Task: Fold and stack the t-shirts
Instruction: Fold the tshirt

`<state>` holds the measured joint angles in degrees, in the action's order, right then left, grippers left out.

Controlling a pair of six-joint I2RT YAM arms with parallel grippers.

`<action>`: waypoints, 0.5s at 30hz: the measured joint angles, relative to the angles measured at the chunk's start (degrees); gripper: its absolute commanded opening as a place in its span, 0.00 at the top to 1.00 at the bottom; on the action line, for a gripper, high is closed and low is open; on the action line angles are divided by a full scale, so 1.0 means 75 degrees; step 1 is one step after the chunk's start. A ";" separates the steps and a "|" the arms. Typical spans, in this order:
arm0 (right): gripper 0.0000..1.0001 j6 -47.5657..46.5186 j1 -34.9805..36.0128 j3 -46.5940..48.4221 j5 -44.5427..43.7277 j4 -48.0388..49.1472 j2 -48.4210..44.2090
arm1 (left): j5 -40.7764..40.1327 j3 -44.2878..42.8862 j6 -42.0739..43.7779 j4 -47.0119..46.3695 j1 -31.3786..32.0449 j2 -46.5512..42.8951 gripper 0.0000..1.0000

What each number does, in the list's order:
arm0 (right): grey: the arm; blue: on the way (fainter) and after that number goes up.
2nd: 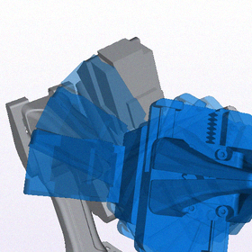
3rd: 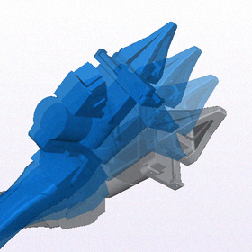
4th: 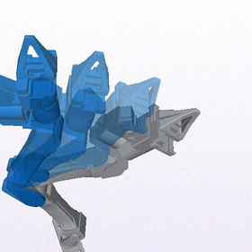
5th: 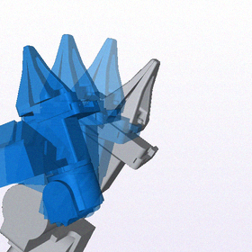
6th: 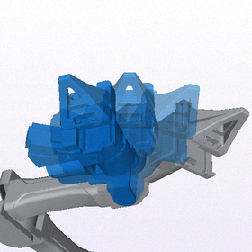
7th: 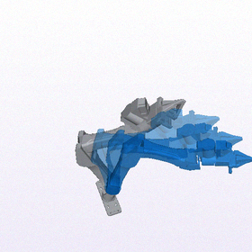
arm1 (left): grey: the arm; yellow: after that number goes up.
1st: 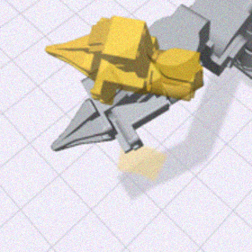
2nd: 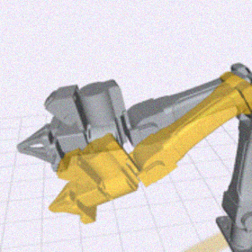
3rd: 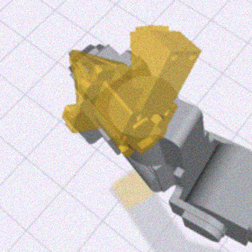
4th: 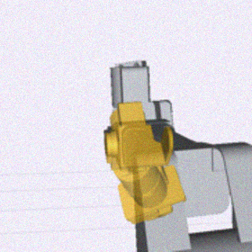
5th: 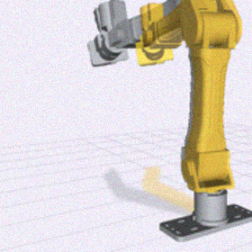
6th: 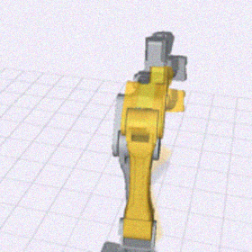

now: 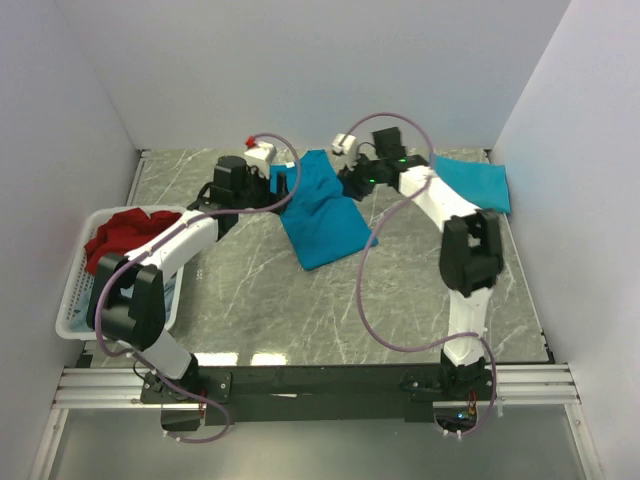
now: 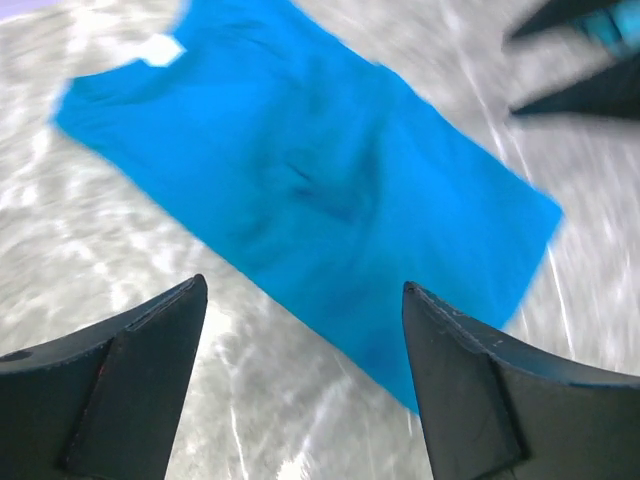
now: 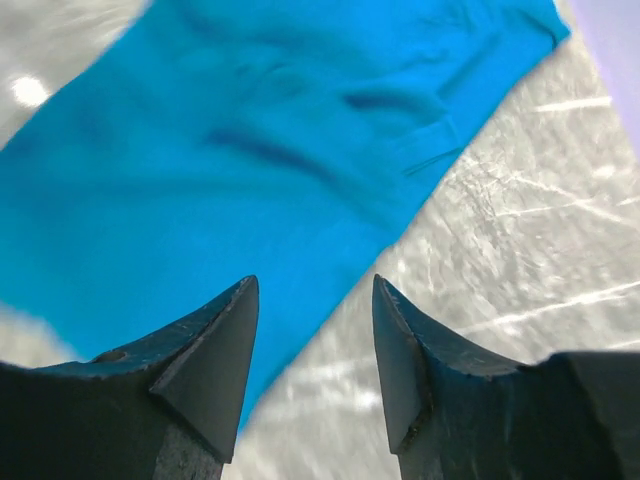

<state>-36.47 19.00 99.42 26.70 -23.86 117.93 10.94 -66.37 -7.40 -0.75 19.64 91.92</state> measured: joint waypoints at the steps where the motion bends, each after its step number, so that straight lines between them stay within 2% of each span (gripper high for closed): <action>1: 0.43 -0.0265 -0.0137 -0.0280 0.0414 -0.0160 -0.0341 | 0.0172 0.0152 0.0184 -0.0029 0.0087 -0.0108 0.17; 2: 0.40 -0.0592 -0.0251 -0.0551 0.0790 -0.0274 -0.0676 | 0.0291 0.0271 0.0379 -0.0020 0.0221 -0.0192 0.20; 5: 0.39 -0.1647 -0.0545 -0.1268 0.1457 -0.0749 -0.1553 | 0.0527 0.0370 0.0761 0.0154 0.0720 -0.0236 0.29; 9: 0.41 -0.2585 -0.0504 -0.2518 0.1620 -0.0947 -0.2323 | 0.0539 0.0606 0.0793 0.0391 0.1445 -0.0236 0.33; 12: 0.47 -0.2363 -0.0428 -0.2681 0.1332 -0.1125 -0.2139 | 0.0428 0.1072 0.0379 0.0344 0.1894 -0.0245 0.37; 13: 0.52 -0.2049 -0.0423 -0.2515 0.1230 -0.1279 -0.1918 | 0.0393 0.1201 0.0178 0.0358 0.1999 -0.0245 0.38; 15: 0.53 -0.1262 -0.0504 -0.1731 0.1198 -0.1714 -0.1224 | 0.0181 0.1443 -0.0530 0.0385 0.2122 -0.0245 0.37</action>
<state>-45.93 15.22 86.43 35.68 -36.71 108.75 12.29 -55.55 -11.38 2.13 35.55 90.08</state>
